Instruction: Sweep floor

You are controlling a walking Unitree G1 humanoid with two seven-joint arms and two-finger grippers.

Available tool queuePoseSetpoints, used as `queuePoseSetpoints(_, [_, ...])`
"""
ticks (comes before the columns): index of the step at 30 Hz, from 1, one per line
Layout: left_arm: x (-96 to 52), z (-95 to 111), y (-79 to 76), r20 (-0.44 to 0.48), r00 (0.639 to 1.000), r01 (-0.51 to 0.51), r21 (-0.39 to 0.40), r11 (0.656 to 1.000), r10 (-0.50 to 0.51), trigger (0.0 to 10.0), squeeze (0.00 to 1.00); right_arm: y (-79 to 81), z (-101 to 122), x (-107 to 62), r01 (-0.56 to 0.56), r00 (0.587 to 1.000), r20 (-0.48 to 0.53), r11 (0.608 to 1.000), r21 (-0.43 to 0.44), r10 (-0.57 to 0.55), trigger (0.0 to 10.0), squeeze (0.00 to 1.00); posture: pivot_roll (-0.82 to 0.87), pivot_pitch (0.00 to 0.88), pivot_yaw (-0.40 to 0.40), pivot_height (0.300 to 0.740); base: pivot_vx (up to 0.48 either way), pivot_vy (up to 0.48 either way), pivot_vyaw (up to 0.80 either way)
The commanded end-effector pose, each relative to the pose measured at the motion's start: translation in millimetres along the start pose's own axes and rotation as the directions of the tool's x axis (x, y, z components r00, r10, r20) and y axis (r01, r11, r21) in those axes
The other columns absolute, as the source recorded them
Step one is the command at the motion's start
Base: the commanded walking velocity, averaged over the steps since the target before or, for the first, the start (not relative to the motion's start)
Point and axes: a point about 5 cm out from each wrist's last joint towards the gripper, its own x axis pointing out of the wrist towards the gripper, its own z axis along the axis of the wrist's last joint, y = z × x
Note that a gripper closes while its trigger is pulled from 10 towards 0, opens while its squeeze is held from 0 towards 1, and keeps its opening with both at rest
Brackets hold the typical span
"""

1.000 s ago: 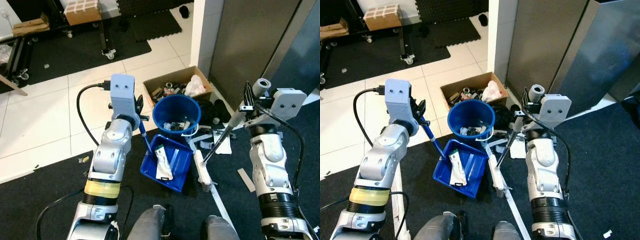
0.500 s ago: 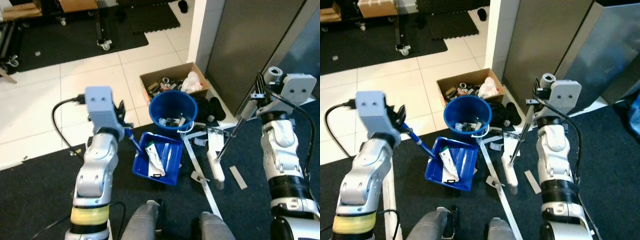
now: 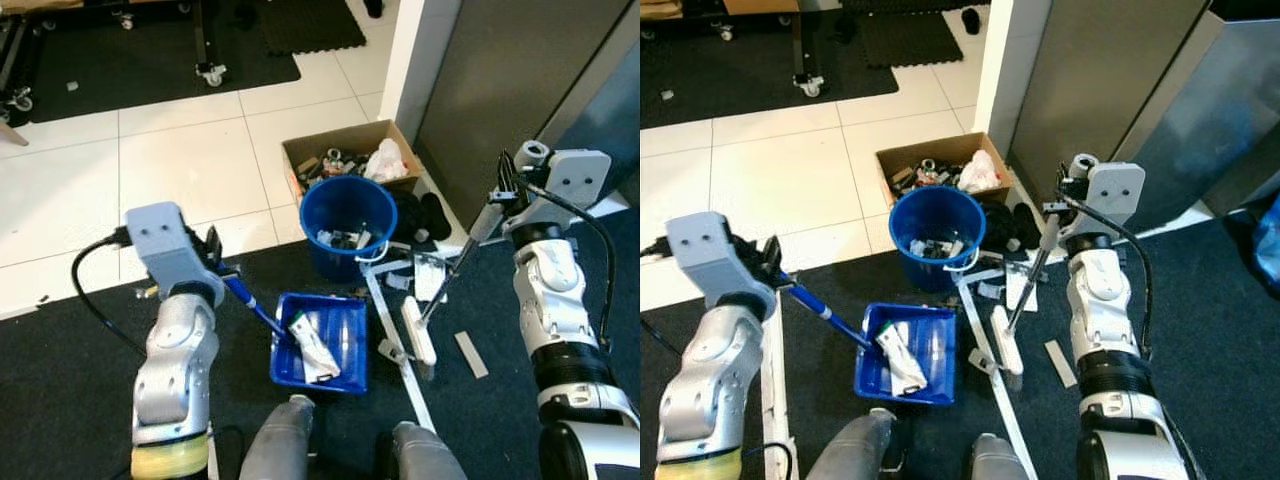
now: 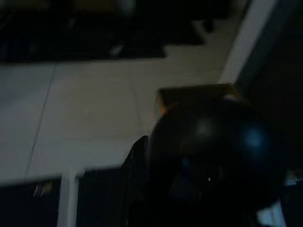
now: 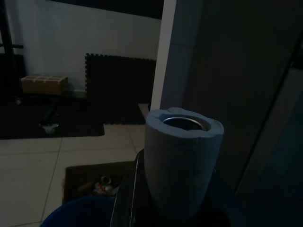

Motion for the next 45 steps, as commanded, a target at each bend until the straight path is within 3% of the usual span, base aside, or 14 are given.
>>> queuePoseSetpoints(1, [2.6,10.0,-11.6,0.05,0.994,0.092,-0.001,0.996,-0.092,10.0,0.0,-6.2,5.4,1.0,0.024,0.999,0.04,1.0,-0.012,-0.024,10.0,0.0,0.03,0.112,-0.021,0.74,0.0,0.0,0.0])
queuePoseSetpoints(4, [4.5,13.1,-14.5,0.055,0.991,0.122,-0.004,0.993,-0.122,10.0,0.0,-6.6,5.4,0.6,0.027,0.999,0.042,1.0,-0.011,-0.027,10.0,0.0,0.03,0.111,-0.019,0.74,0.0,0.0,0.0])
queuePoseSetpoints(9, [13.3,38.0,-25.8,0.133,0.963,0.233,0.019,0.972,-0.233,10.0,0.0,-8.3,2.9,-3.1,0.043,0.998,0.048,0.999,-0.006,-0.042,10.0,0.0,0.01,0.099,0.005,0.74,0.0,0.0,0.0])
queuePoseSetpoints(15, [16.3,51.7,-36.2,0.163,0.939,0.317,-0.062,0.946,-0.304,10.0,0.0,-7.2,2.2,-2.7,0.047,0.998,0.053,0.999,-0.003,-0.047,10.0,0.0,0.01,0.095,0.01,0.74,0.0,0.0,0.0])
queuePoseSetpoints(23, [21.1,53.2,-46.3,0.163,0.913,0.397,-0.137,0.907,-0.375,10.0,0.0,-4.2,3.9,0.2,0.041,0.997,0.061,0.999,0.001,-0.041,10.0,0.0,0.0,0.079,0.014,0.74,0.0,0.0,0.0])
queuePoseSetpoints(33, [25.8,69.8,-65.0,0.22,0.871,0.476,-0.153,0.866,-0.44,10.0,0.0,-3.2,4.5,1.0,0.034,0.997,0.065,0.999,-0.002,-0.034,10.0,0.0,-0.01,0.076,0.01,0.74,0.0,0.0,0.0])
queuePoseSetpoints(34, [28.2,75.6,-73.8,0.236,0.851,0.51,-0.155,0.846,-0.469,10.0,0.0,-1.3,5.0,1.8,0.03,0.997,0.066,1.0,0.0,-0.029,10.0,0.0,-0.01,0.076,0.011,0.74,0.0,0.0,0.0])
queuePoseSetpoints(40, [30.6,81.0,-93.8,0.243,0.819,0.559,-0.139,0.817,-0.519,10.0,0.0,2.3,3.9,1.0,0.023,0.997,0.068,1.0,0.003,-0.023,10.0,0.0,-0.02,0.08,0.02,0.74,0.0,0.0,0.0])
queuePoseSetpoints(45, [29.3,83.4,-98.8,0.249,0.807,0.575,-0.122,0.809,-0.536,10.0,0.0,2.4,3.2,0.0,0.023,0.997,0.067,1.0,0.003,-0.023,10.0,0.0,-0.02,0.082,0.02,0.74,0.0,0.0,0.0])
